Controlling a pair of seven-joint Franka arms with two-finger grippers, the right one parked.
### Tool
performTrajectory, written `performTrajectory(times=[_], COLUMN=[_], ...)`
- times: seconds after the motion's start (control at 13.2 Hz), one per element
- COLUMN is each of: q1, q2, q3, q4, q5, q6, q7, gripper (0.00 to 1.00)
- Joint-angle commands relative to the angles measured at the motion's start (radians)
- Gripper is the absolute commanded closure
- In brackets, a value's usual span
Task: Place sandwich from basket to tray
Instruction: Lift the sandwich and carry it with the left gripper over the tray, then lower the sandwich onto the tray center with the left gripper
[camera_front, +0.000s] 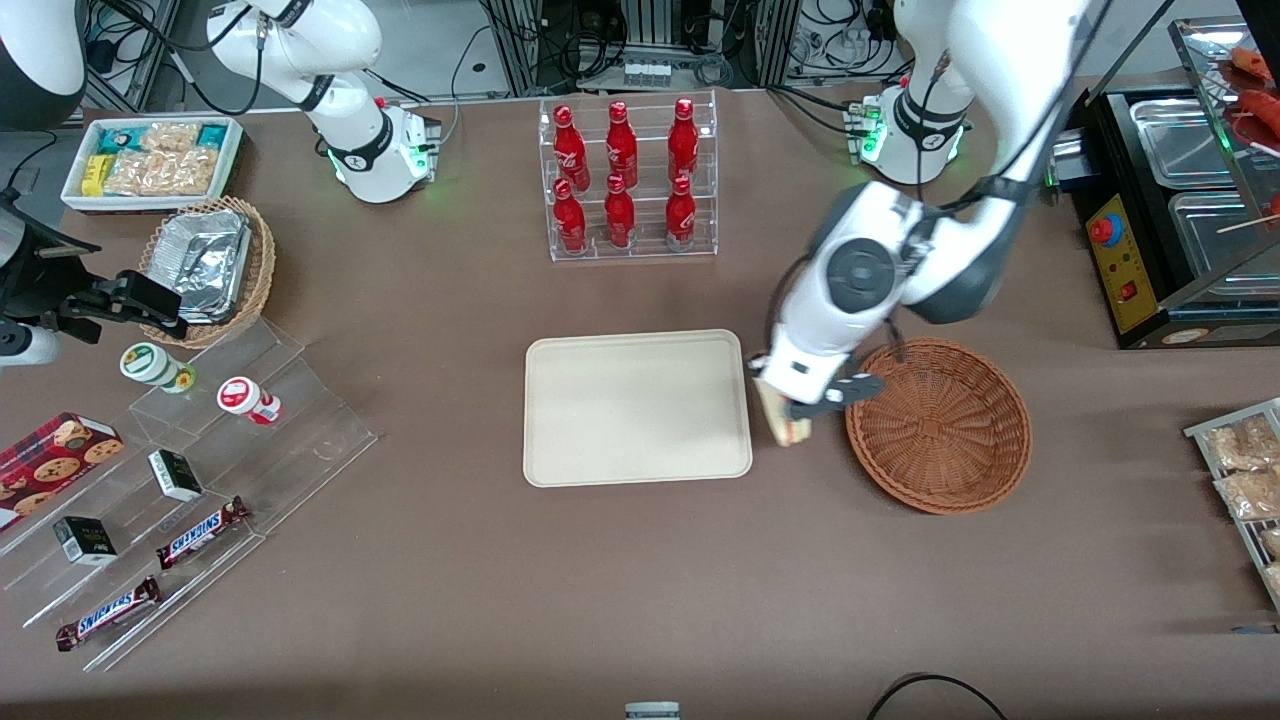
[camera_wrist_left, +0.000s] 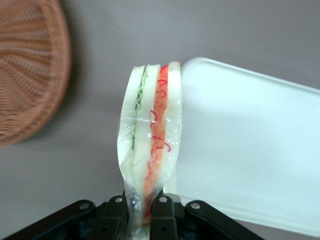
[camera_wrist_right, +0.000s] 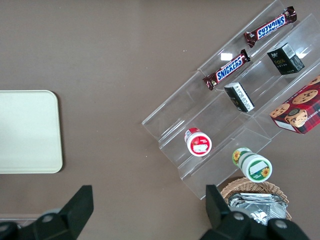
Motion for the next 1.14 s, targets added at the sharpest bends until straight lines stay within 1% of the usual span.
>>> performTrajectory(times=[0.0, 0.08, 0.15, 0.23, 0.3, 0.46, 0.53, 0.61, 0.68, 0.76, 0.83, 1.06], q1=[-0.087, -0.119, -0.153, -0.178, -0.195, -0.248, -0.27, -0.285, -0.301, -0.328, -0.345, -0.37], q2=[0.111, 0.14, 0.164, 0.19, 0.223, 0.3, 0.335, 0.378, 0.435, 0.508, 0.556, 0.576], q3=[0.008, 0.009, 0.011, 0.011, 0.009, 0.014, 0.017, 0.017, 0.017, 0.017, 0.017, 0.034], q4=[0.147, 0.176, 0.193, 0.217, 0.256, 0.345, 0.398, 0.453, 0.545, 0.666, 0.743, 0.756], q5=[0.016, 0.019, 0.045, 0.092, 0.116, 0.12, 0.134, 0.158, 0.18, 0.182, 0.182, 0.183], q6=[-0.038, -0.04, -0.038, -0.038, -0.04, -0.055, -0.067, -0.104, -0.163, -0.244, -0.294, -0.291], q7=[-0.019, -0.032, -0.058, -0.08, -0.106, -0.126, -0.135, -0.152, -0.155, -0.155, -0.155, -0.157], gripper=[1.0, 1.0, 1.0, 1.0, 1.0, 1.0, 1.0, 1.0, 1.0, 1.0, 1.0, 1.0])
